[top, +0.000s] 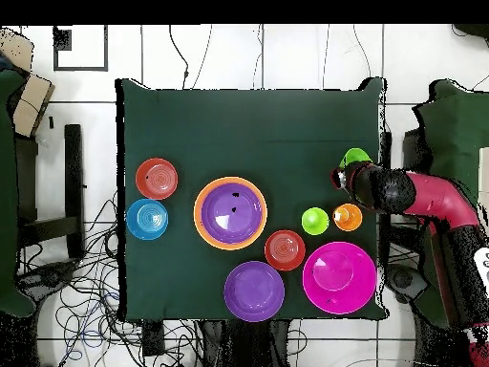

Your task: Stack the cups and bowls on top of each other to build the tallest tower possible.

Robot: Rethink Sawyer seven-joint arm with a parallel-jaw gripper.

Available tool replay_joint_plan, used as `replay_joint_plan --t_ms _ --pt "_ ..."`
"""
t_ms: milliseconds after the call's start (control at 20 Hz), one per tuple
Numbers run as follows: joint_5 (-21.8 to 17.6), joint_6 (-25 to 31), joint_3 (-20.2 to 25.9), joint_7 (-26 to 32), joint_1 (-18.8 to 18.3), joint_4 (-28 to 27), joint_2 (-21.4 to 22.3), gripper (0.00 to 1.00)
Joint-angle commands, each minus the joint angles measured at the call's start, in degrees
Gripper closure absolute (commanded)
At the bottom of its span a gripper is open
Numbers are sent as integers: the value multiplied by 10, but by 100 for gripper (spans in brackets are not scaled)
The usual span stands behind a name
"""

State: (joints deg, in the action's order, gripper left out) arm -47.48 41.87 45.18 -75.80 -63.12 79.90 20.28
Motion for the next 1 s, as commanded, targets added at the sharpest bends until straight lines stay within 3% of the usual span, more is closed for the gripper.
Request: replay_joint_plan --t_ms 50,300,750,1000 --pt "-45 -6 -16 119 45 7 7 100" --pt "-43 1 -30 92 59 13 24 100" --pt "26 61 -36 -9 105 89 156 100" --pt "77 119 -47 -45 158 82 211 100"
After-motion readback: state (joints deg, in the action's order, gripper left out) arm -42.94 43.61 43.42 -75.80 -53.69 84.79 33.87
